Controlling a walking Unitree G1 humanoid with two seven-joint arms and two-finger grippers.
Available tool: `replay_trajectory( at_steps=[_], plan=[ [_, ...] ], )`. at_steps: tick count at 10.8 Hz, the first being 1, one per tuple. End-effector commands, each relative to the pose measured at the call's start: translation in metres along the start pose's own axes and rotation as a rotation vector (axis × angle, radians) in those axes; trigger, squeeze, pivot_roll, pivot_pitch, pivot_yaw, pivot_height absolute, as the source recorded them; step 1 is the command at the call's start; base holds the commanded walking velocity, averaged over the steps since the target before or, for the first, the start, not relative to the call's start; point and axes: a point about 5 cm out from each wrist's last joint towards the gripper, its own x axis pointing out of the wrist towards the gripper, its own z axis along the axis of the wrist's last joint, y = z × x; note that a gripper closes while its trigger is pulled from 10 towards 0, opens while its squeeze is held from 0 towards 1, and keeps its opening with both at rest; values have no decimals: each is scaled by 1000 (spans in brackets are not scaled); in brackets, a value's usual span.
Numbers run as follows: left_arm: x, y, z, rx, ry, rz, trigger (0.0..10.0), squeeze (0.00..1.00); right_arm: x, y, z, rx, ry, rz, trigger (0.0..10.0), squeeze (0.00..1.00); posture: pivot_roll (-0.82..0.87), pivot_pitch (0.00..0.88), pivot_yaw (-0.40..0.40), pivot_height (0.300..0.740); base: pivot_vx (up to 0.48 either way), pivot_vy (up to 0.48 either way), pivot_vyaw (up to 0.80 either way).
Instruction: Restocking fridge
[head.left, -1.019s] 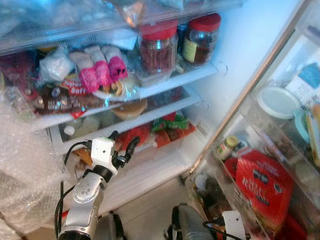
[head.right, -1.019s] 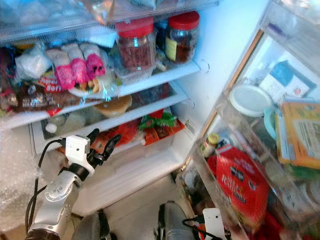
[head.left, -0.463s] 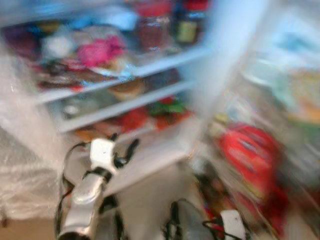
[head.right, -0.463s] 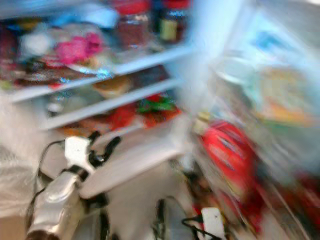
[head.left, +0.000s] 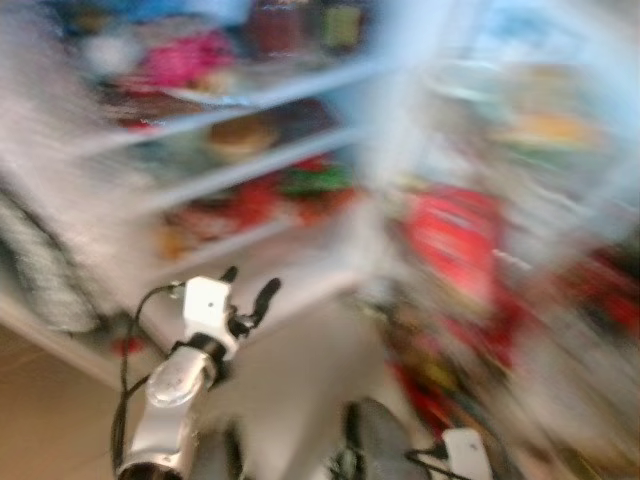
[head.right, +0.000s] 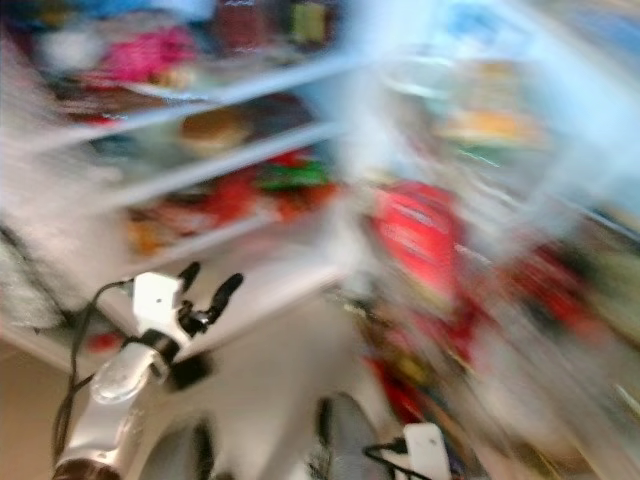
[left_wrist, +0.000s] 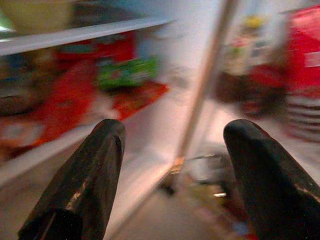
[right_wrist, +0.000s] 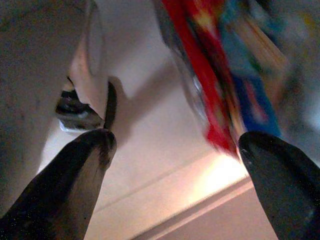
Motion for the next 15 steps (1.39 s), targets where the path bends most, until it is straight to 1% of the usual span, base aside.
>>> replay_trajectory(
  at_steps=[1,3,5,6,7,8,9,10,12,14,15],
  plan=[
    [-6,3,-5,17,30,6,10000,0,-2,10,-14,-5,46,37,10000,0,-160,188,-46,639,-311,0,0],
    [-11,6,-13,14,66,21,10000,0,-2,9,-14,-7,46,38,10000,0,-159,185,-47,639,0,0,0],
    [-23,19,-30,3,147,98,10000,0,-2,9,-14,-9,46,40,10000,0,-158,181,-47,639,0,0,0],
    [-29,27,-38,5,198,160,10000,0,-2,9,-14,-10,45,41,10000,0,-154,179,-48,639,0,0,0],
    [-36,40,-49,-21,263,251,10000,0,-2,9,-14,-10,45,42,10000,0,-154,177,-47,639,0,0,0],
    [-39,45,-56,-29,312,293,10000,0,-2,10,-14,-4,39,43,10000,0,-154,174,-45,639,0,0,0],
    [-43,52,-69,-70,387,352,10000,0,-2,10,-13,10,30,45,10000,0,-153,170,-42,639,0,0,0],
    [-43,53,-78,-82,452,361,10000,0,-2,10,-14,5,36,48,10000,0,-150,162,-40,639,0,0,0],
    [-45,46,-102,-48,646,314,10000,0,-2,10,-14,4,39,48,10000,0,-146,148,-36,639,0,0,0],
    [-56,44,-120,-27,796,337,10000,0,-2,11,-14,9,40,48,10000,0,-139,132,-34,639,0,0,0],
    [-65,40,-127,55,865,282,10000,0,-2,11,-14,7,40,50,10000,0,-145,137,-36,639,0,0,0]
  ],
)
